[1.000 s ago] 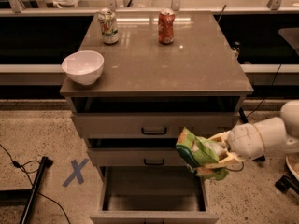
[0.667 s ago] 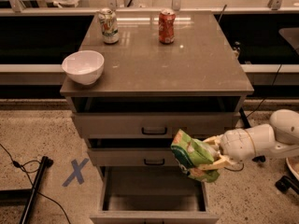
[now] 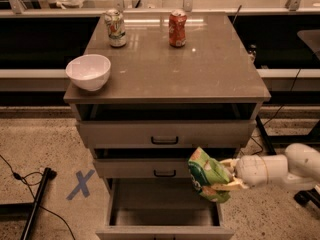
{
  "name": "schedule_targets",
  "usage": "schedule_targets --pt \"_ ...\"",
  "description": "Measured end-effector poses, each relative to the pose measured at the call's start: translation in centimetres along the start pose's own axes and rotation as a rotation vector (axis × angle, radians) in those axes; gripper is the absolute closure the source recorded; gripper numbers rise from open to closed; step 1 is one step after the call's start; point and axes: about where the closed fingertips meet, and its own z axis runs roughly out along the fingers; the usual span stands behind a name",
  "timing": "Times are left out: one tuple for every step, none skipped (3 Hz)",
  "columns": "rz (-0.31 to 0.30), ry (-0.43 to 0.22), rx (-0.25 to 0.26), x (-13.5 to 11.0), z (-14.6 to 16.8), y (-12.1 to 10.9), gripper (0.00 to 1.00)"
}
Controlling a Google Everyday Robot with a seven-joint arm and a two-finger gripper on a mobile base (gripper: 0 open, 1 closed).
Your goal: Place green rice chip bag into bottom drawer
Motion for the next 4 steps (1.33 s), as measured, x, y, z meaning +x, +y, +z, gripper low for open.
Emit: schedule_targets --pt "-0.015 -0.081 0.060 6.7 -0.1 0.7 1.00" --pt "0.009 -0.110 0.058 8.7 0.9 1.3 1.00" --pt "0.006 -0.107 0.057 8.5 0.9 1.2 1.00" --pt "0.030 -0.113 0.111 13.0 0.7 0.6 1.00"
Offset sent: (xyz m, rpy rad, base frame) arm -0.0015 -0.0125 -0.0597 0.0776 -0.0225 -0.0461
